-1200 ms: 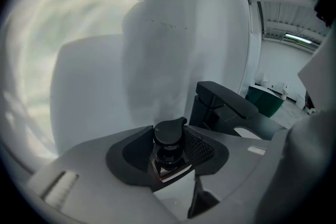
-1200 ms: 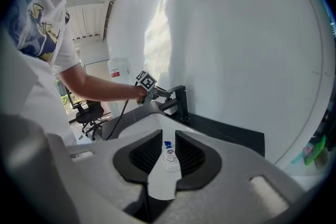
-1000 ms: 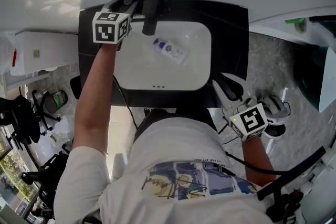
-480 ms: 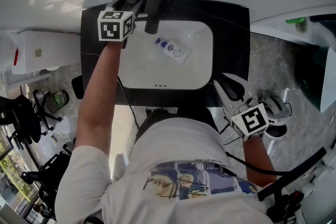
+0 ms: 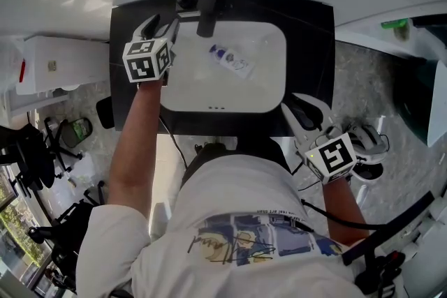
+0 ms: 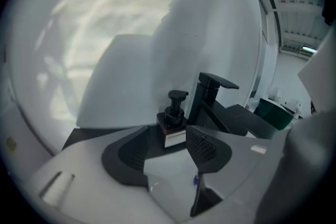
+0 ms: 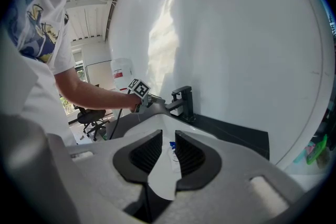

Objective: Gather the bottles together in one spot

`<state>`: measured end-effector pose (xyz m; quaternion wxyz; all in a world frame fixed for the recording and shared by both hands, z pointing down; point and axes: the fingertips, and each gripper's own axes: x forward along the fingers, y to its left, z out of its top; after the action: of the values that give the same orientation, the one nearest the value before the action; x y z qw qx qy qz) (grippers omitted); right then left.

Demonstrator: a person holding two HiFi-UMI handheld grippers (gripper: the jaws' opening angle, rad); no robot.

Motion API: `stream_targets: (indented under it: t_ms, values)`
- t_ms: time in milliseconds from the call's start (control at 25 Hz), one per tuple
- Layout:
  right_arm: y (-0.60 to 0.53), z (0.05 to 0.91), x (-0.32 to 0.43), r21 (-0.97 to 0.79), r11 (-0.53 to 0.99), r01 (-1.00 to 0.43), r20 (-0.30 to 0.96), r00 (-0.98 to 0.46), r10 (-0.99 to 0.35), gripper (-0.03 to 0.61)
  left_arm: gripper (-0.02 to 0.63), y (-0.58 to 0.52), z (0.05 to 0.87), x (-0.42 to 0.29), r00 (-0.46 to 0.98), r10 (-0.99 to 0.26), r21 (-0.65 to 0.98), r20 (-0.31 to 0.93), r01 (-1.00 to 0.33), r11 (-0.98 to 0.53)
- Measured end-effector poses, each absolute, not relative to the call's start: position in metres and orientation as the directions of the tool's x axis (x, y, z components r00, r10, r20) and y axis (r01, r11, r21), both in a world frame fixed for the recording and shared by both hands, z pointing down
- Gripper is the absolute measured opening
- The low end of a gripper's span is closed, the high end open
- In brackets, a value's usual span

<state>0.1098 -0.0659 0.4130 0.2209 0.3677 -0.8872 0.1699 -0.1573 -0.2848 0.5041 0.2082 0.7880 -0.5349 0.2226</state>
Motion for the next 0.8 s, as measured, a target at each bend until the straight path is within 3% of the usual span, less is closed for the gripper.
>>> stream_targets:
  t_ms: [520,800]
  values:
    - [-0.056,0.405,0.12,-0.137,0.682,-0.719,0.55,-0.628,-0.551,0.077,0.187,-0.189,0.594,-0.069,0.457,-0.568,0.433,0.684,-0.882,-0.188]
    - [-0.049,0.401,0.126,-0.139,0.67,-0.729,0.559,-0.616,-0.554,0.077,0.178,-0.176,0.632,-0.037,0.498,-0.514,0.565,0.698,-0.825,-0.032]
